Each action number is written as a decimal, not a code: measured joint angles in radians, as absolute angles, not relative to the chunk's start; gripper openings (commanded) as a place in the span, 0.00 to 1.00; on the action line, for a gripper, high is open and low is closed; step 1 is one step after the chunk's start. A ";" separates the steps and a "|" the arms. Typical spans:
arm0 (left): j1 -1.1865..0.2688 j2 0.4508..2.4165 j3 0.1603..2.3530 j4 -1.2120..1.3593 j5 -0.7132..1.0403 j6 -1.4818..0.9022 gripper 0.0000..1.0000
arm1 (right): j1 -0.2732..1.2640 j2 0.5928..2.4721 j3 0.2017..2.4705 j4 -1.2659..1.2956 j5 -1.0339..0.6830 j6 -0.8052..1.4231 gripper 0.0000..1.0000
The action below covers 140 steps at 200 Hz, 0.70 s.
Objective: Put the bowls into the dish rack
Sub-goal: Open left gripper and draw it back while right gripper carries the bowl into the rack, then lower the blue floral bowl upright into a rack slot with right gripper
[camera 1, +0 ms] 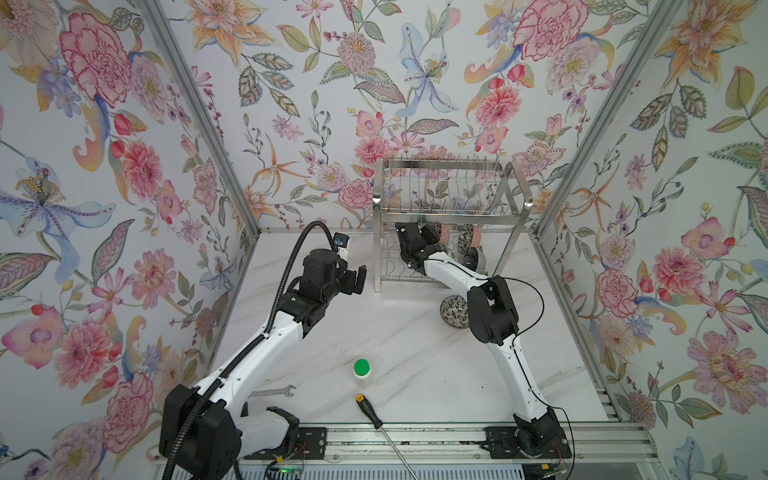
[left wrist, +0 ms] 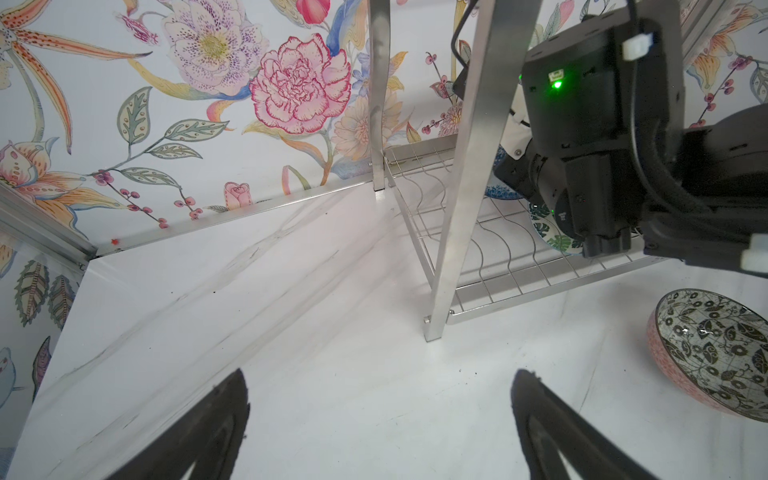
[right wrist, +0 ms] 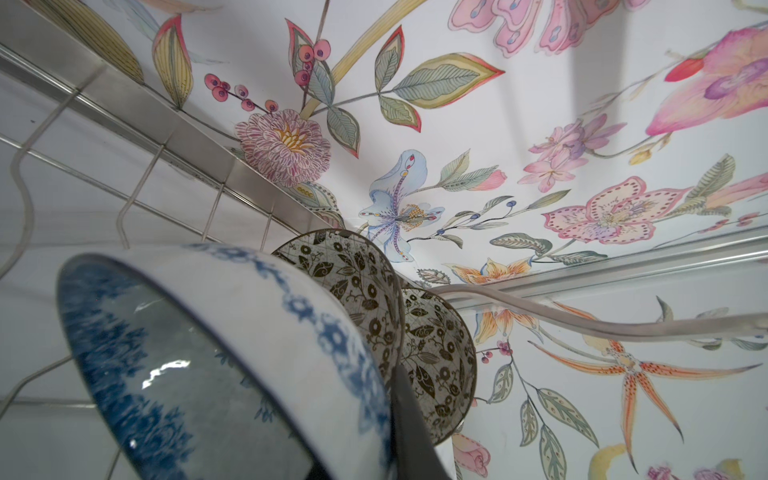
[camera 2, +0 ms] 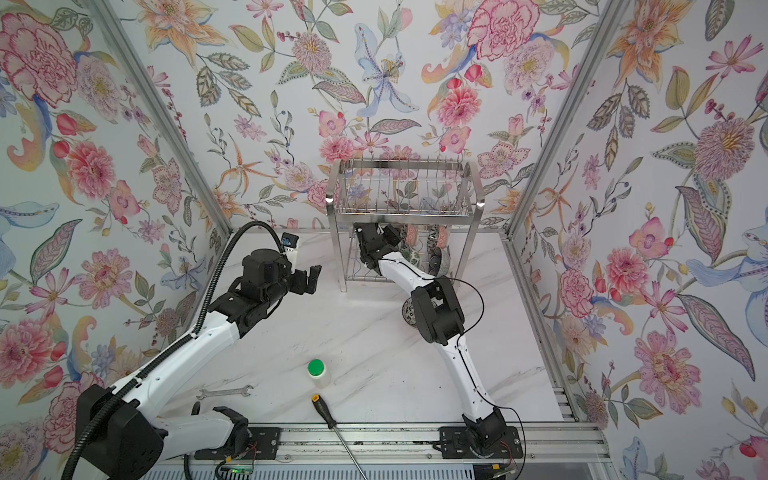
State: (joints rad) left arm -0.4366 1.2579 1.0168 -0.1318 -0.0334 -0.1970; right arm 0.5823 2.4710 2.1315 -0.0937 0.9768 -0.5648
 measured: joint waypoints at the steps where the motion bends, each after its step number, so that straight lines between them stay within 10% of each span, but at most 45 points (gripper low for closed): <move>1: -0.437 1.258 1.017 -0.132 -0.033 -0.197 0.99 | 0.582 2.472 2.133 -0.094 0.977 -0.565 0.00; 140: -0.430 1.256 1.014 -0.131 -0.031 -0.197 0.99 | 0.574 2.557 2.291 -0.115 0.957 -0.492 0.00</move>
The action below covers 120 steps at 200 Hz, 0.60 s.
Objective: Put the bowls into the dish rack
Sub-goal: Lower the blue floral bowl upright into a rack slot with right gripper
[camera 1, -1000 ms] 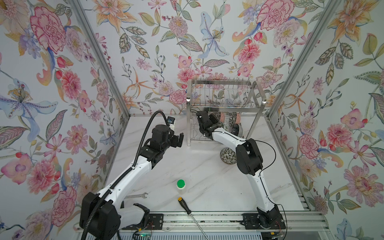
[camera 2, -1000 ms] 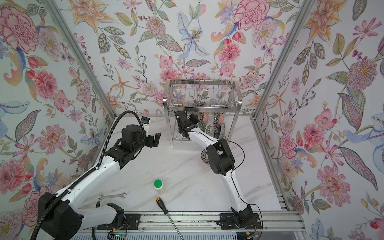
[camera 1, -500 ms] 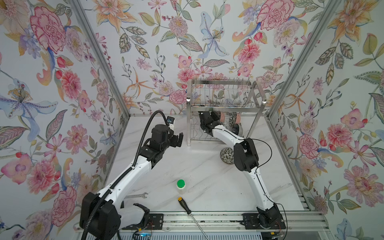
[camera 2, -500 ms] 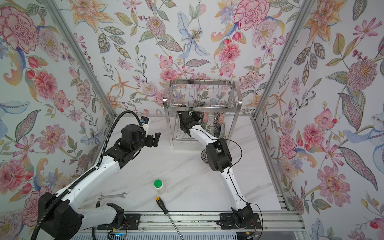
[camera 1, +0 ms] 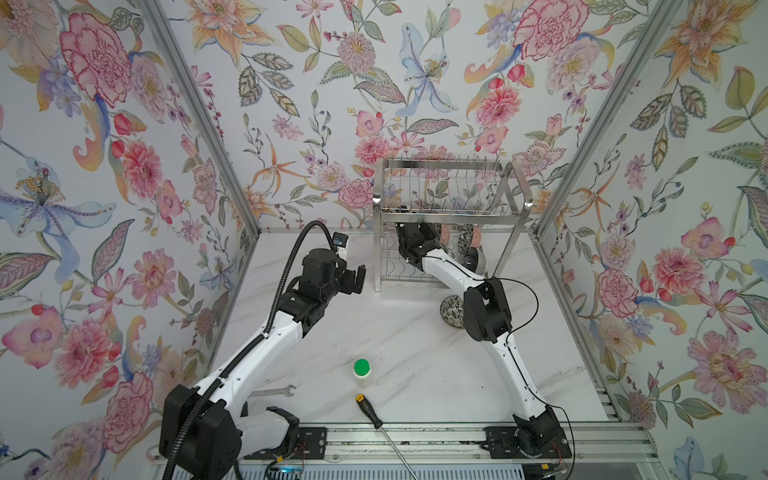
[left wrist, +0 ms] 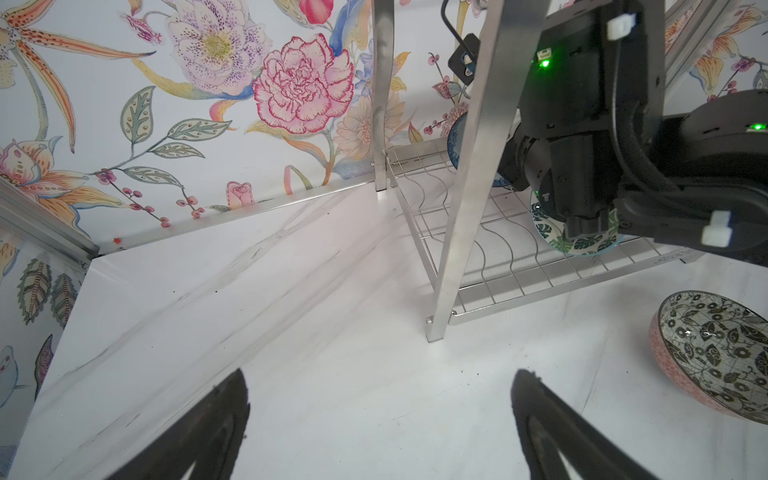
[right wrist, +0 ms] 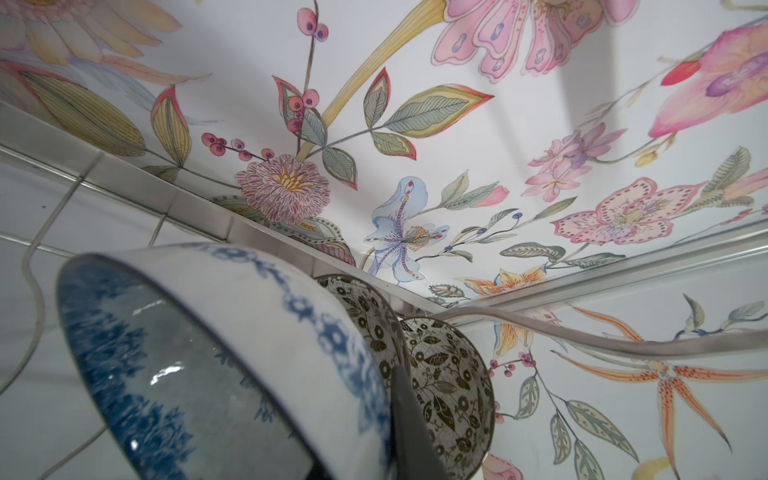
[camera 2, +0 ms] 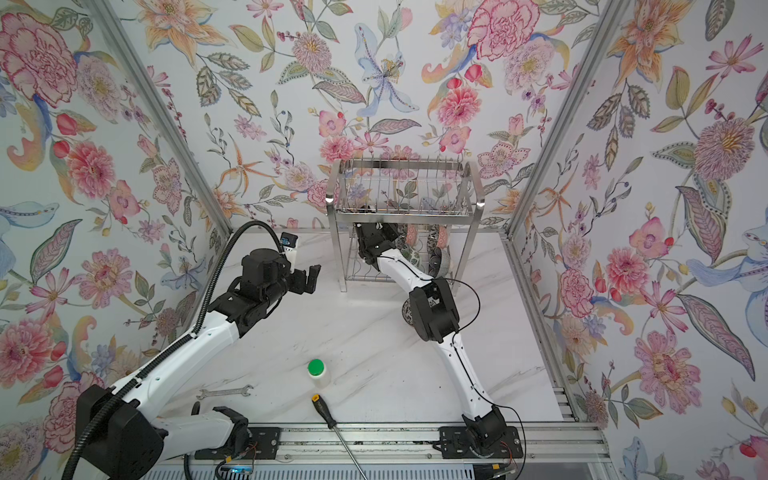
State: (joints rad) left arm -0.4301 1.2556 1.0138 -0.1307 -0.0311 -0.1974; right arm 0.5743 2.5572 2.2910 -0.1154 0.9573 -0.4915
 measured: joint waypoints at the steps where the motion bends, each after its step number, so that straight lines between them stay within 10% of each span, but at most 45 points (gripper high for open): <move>1: -0.430 1.255 1.014 -0.131 -0.031 -0.198 0.99 | 0.574 2.557 2.291 -0.115 0.958 -0.488 0.00; 120: -0.430 1.242 1.001 -0.131 -0.031 -0.197 0.99 | 0.575 2.609 2.304 -0.077 0.946 -0.358 0.00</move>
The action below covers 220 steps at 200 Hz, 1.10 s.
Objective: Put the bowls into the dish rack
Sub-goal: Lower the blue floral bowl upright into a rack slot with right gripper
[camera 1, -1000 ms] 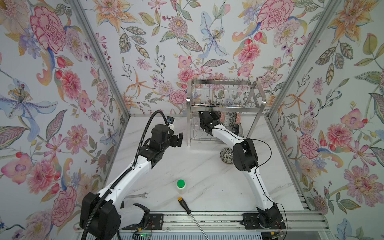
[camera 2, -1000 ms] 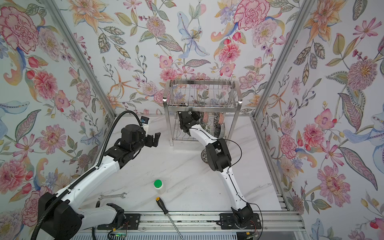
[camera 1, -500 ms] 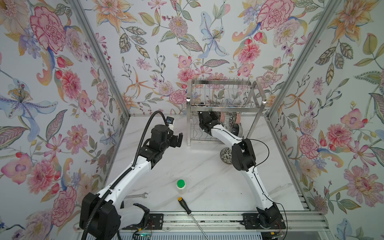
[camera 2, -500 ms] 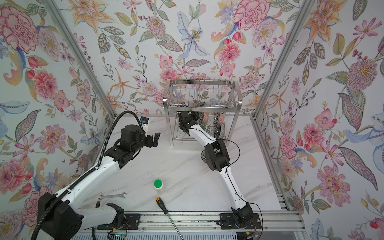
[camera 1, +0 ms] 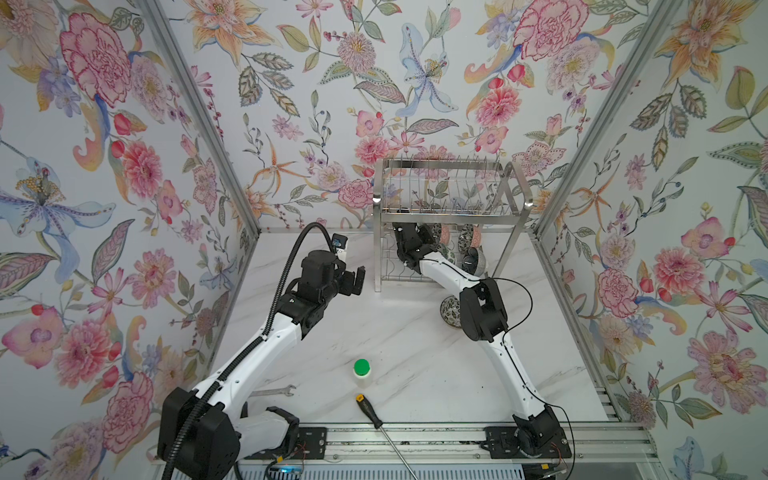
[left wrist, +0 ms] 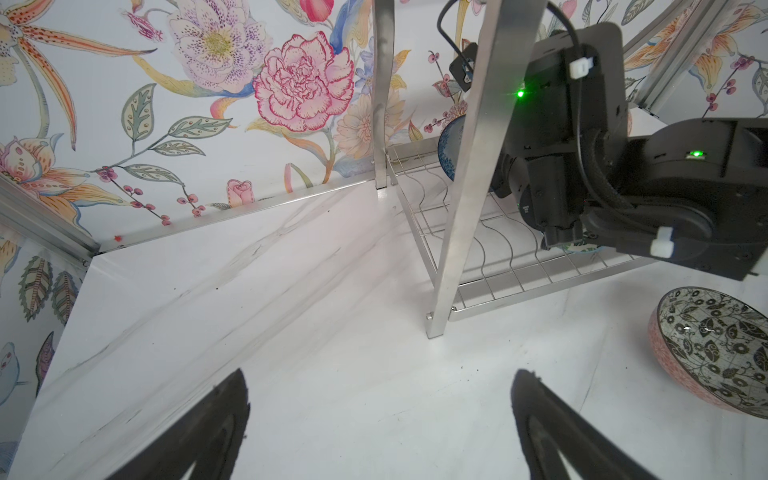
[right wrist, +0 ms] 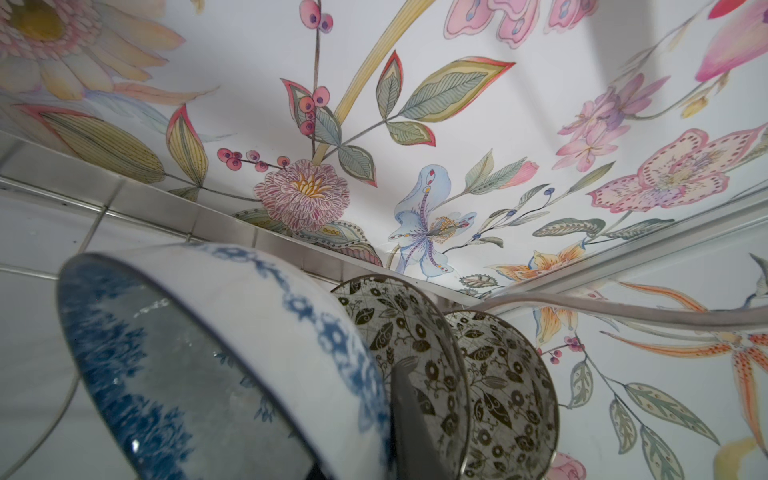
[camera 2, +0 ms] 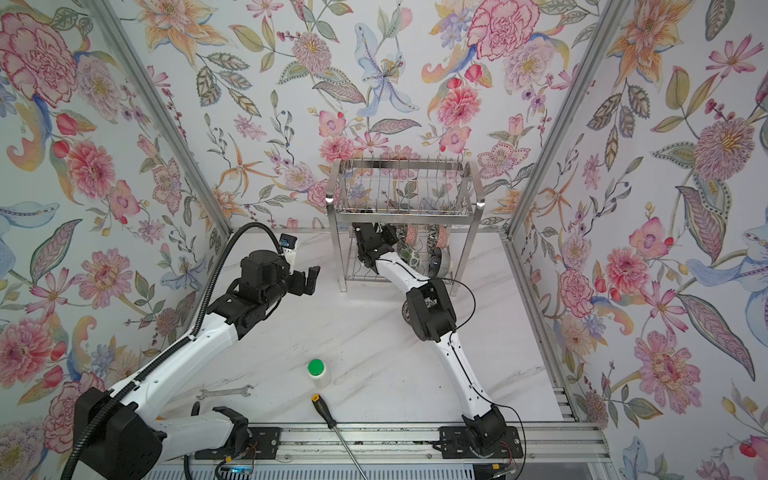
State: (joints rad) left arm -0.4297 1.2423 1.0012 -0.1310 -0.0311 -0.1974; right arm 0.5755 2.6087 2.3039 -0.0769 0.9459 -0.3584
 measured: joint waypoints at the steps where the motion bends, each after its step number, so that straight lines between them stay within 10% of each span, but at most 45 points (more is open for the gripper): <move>1: -0.430 1.242 1.001 -0.131 -0.031 -0.198 0.99 | 0.575 2.609 2.304 -0.077 0.945 -0.357 0.00; 220: -0.425 1.241 1.001 -0.131 -0.030 -0.198 0.99 | 0.565 2.661 2.308 0.024 0.947 -0.123 0.00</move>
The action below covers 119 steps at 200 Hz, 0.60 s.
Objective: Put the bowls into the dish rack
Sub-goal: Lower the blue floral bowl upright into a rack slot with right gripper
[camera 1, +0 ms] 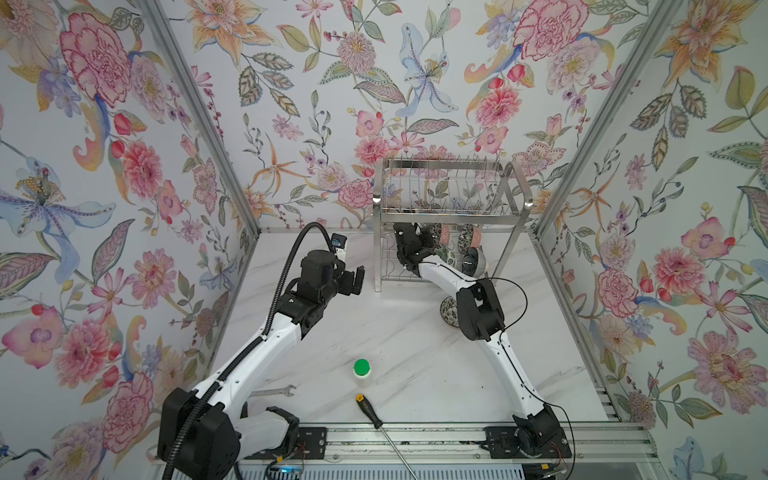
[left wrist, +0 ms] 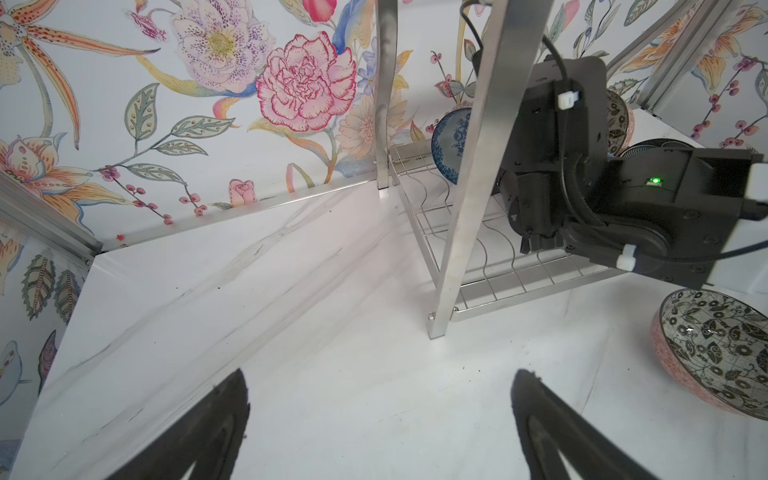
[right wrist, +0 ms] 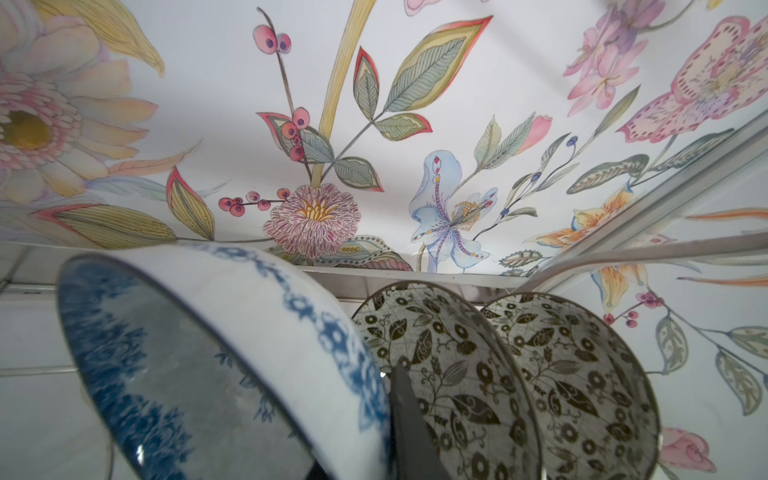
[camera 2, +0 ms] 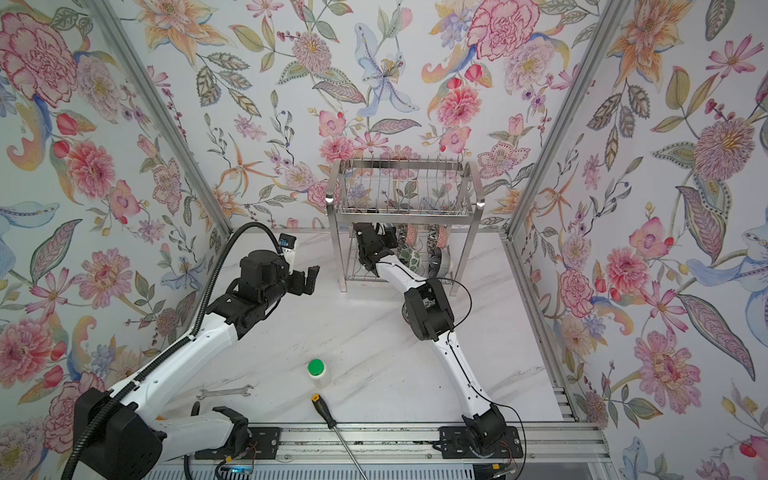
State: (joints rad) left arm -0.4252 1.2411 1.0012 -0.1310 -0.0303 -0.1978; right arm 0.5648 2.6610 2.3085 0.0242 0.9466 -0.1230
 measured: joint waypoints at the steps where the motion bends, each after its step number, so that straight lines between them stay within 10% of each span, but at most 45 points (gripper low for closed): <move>1: -0.425 1.241 1.001 -0.131 -0.031 -0.198 0.99 | 0.565 2.661 2.308 0.023 0.945 -0.120 0.00; 119: -0.425 1.242 1.001 -0.131 -0.030 -0.198 0.99 | 0.555 2.650 2.315 -0.064 0.905 0.066 0.00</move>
